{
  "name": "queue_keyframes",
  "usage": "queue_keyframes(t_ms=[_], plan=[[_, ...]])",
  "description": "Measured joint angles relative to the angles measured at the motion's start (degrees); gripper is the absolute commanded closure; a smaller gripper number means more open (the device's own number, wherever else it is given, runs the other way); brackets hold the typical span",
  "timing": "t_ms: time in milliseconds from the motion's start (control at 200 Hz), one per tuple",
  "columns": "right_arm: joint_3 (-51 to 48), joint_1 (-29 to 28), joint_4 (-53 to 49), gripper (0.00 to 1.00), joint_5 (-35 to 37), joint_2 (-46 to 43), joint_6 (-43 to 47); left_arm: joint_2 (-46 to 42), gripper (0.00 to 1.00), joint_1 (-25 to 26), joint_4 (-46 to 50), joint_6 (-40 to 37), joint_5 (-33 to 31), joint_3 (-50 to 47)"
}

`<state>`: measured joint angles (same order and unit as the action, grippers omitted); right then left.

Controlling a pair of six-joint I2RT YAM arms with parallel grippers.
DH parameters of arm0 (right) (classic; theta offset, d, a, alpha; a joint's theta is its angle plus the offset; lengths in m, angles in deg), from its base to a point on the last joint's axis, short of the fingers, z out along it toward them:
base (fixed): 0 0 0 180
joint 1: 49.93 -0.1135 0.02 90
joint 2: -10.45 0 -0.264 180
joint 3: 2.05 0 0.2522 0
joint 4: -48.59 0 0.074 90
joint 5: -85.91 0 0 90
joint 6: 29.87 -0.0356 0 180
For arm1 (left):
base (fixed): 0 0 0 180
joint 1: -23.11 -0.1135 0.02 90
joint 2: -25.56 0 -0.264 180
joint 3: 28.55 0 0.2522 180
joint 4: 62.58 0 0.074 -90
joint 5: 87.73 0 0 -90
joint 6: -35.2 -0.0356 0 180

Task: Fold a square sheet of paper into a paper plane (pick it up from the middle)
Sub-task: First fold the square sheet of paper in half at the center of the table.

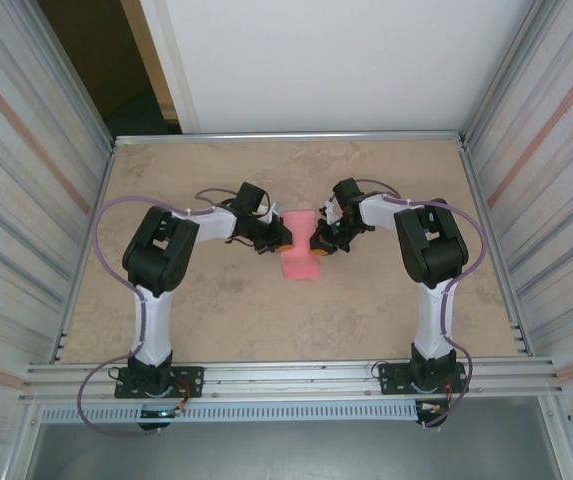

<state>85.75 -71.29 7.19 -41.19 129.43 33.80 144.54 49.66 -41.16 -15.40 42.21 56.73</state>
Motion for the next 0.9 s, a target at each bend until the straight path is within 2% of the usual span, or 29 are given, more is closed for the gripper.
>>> queue_keyframes(t_ms=[195,356,511,712,897], plan=[[0.0,0.0,0.0,0.96,0.1,0.0,0.0,-1.2,0.90,-4.6,1.3,-2.7,0.3,-2.6],[0.0,0.0,0.0,0.96,0.1,0.0,0.0,-3.6,0.90,-5.7,4.5,-4.8,-2.6,-2.6],[0.0,0.0,0.0,0.96,0.1,0.0,0.0,-6.7,0.90,-1.4,4.1,-5.1,-3.1,-1.9],[0.0,0.0,0.0,0.96,0.1,0.0,0.0,-4.9,0.90,6.0,2.5,-5.1,-4.0,1.2],[0.0,0.0,0.0,0.96,0.1,0.0,0.1,-2.8,0.90,5.9,2.3,-5.1,-5.5,0.3]])
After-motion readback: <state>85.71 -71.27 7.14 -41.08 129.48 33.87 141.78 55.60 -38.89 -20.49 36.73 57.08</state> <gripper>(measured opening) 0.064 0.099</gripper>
